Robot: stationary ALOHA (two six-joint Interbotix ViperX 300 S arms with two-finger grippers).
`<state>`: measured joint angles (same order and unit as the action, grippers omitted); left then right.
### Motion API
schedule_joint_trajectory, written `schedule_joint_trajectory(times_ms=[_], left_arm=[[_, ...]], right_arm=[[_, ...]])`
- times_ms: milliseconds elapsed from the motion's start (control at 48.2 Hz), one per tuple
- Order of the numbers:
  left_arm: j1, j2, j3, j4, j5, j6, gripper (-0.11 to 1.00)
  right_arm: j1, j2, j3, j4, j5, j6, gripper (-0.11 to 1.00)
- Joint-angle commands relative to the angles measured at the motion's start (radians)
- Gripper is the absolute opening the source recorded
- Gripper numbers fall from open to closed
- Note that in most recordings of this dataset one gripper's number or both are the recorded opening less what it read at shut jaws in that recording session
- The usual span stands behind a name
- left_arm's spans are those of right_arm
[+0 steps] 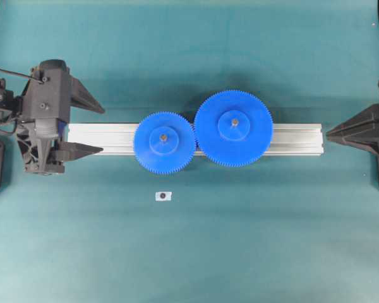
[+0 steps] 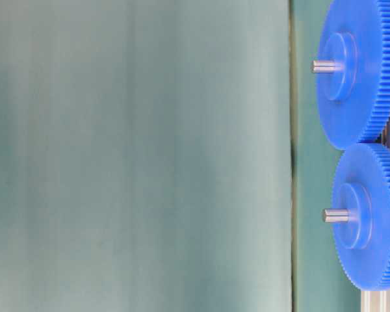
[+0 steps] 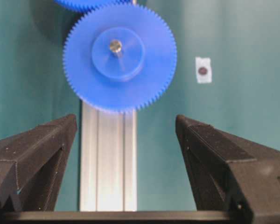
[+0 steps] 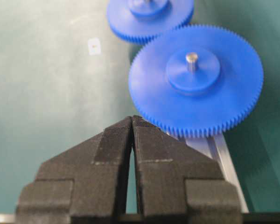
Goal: Insert the small gear onto the shaft.
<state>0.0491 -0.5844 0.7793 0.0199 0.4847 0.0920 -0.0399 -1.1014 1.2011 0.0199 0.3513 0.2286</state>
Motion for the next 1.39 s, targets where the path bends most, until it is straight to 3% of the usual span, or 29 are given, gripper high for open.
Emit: schedule_joint_trajectory(times_ms=[0, 415, 664, 1370], left_arm=[[-0.003, -0.014, -0.011, 0.002, -0.008, -0.002, 0.82], [-0.009, -0.1, 0.015, 0.003, -0.011, -0.006, 0.82], [-0.012, -0.132, 0.048, 0.002, -0.054, -0.048, 0.79], [-0.012, -0.179, 0.095, 0.002, -0.071, -0.052, 0.78]], right_arm=[[-0.006, 0.005, -0.002, -0.008, 0.0, 0.0, 0.08], [-0.026, -0.026, 0.002, -0.021, 0.028, 0.0, 0.08], [-0.029, -0.035, 0.003, -0.021, 0.029, 0.0, 0.08], [-0.034, -0.052, 0.006, -0.025, 0.029, 0.0, 0.08]])
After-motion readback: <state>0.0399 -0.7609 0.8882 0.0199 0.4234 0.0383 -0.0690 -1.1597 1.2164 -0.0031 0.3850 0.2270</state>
